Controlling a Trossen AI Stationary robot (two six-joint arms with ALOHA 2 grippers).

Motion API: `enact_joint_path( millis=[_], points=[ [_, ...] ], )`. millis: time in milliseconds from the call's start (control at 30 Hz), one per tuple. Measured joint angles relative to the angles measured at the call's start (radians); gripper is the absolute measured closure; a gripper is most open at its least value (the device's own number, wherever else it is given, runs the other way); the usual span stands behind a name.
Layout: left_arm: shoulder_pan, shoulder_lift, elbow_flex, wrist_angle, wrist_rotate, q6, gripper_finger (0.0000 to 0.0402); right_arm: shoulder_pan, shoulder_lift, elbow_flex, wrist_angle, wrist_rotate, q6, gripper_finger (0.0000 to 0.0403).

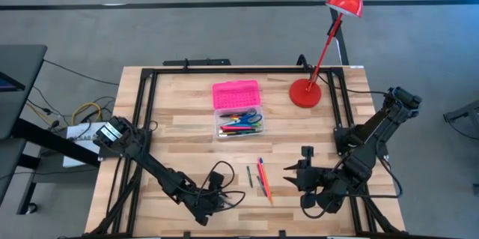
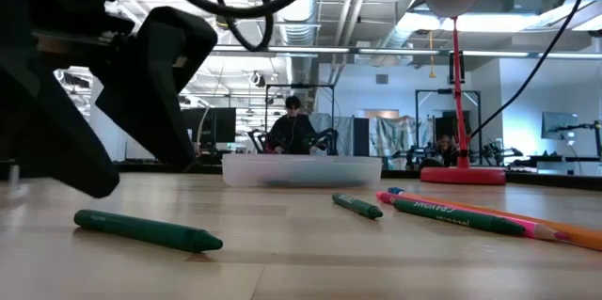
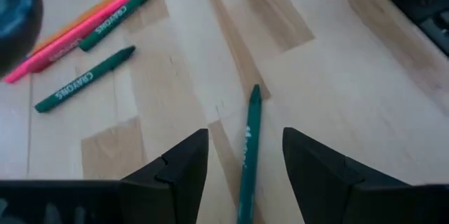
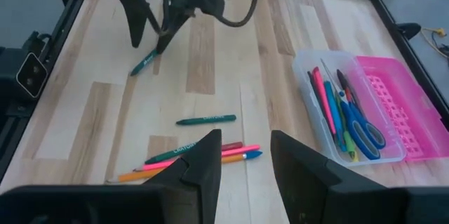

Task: Pick & place school supplies into a supply box
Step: Put the green crayon into the pink supply box

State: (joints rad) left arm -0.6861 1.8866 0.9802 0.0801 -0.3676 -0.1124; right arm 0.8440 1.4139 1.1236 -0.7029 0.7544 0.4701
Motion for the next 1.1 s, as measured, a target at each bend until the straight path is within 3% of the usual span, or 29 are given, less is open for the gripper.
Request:
enact_joint_path(
  millis=[333,700,1100],
  points=[
    [0.009,0.036,0.000,-0.007,0.024,-0.011,0.0223,-0.014,0.000,0.000,0.000,0.001,-0.006,0.0285],
    [0.059,0.052,0.005,-0.030,0.120,-0.115,0.0226,-0.013,0.000,0.000,0.008,-0.031,0.035,0.0285],
    [0.111,0.055,0.038,-0.147,0.219,-0.135,0.0311,-0.013,0.000,0.000,0.008,-0.047,0.054,0.0285]
  ],
)
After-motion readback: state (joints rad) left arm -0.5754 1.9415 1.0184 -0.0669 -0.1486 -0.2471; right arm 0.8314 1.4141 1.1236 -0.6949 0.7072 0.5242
